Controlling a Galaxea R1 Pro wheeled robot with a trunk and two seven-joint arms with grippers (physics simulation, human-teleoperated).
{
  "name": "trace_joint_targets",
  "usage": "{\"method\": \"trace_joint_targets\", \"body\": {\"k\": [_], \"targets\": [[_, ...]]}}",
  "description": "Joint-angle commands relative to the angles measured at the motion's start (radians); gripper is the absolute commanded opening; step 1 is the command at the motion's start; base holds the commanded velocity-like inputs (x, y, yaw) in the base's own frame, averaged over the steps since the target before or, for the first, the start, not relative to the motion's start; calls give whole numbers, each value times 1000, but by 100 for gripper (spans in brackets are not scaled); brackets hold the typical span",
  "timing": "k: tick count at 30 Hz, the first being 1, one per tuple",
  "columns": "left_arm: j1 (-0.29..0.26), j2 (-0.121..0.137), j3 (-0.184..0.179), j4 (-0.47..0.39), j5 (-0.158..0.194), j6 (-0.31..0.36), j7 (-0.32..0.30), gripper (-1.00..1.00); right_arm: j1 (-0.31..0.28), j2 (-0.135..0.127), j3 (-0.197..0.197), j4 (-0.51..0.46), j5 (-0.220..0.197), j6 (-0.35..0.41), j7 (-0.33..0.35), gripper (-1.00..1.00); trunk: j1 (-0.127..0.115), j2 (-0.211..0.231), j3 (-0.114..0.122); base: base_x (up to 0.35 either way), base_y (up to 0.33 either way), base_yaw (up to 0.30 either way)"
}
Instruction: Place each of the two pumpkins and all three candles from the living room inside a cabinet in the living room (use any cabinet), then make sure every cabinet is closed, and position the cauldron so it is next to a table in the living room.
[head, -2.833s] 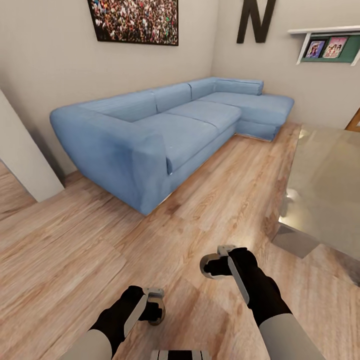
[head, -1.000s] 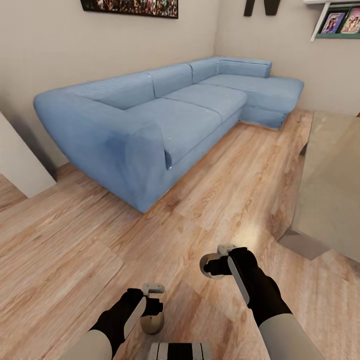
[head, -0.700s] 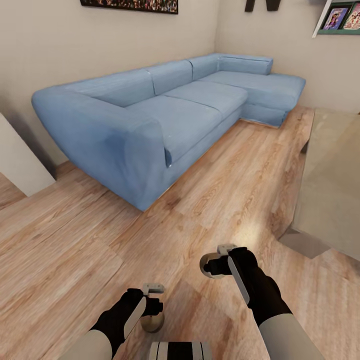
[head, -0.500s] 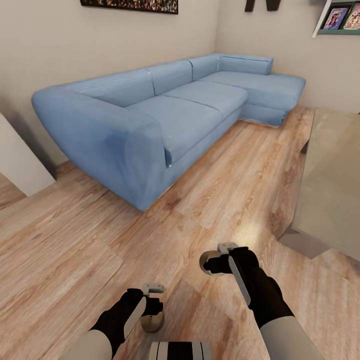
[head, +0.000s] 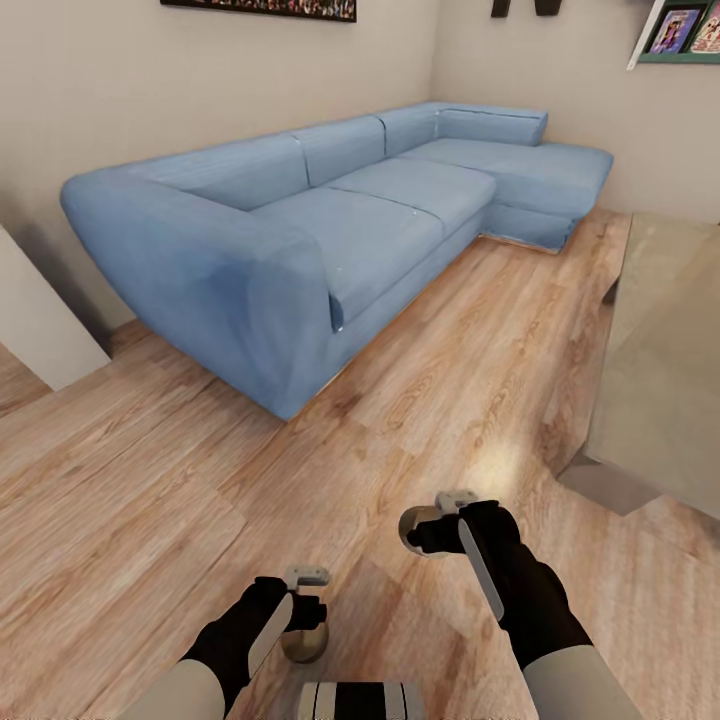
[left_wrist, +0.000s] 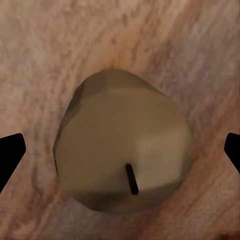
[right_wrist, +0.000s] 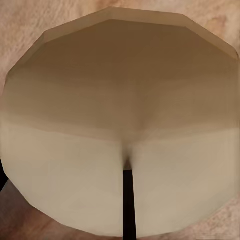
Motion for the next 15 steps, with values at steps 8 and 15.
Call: {"method": "trace_joint_targets", "body": {"k": [8,15], "targets": [[0,1,-5,-1,11,4,9,100,0,0,0,-1,-3,4,0,-100,3,-2,-32,0,0,0],[0,1,-5,-1,10,4,9,100,0,0,0,-1,-3,4,0,-100,6,-3,-51,0,0,0]]}}
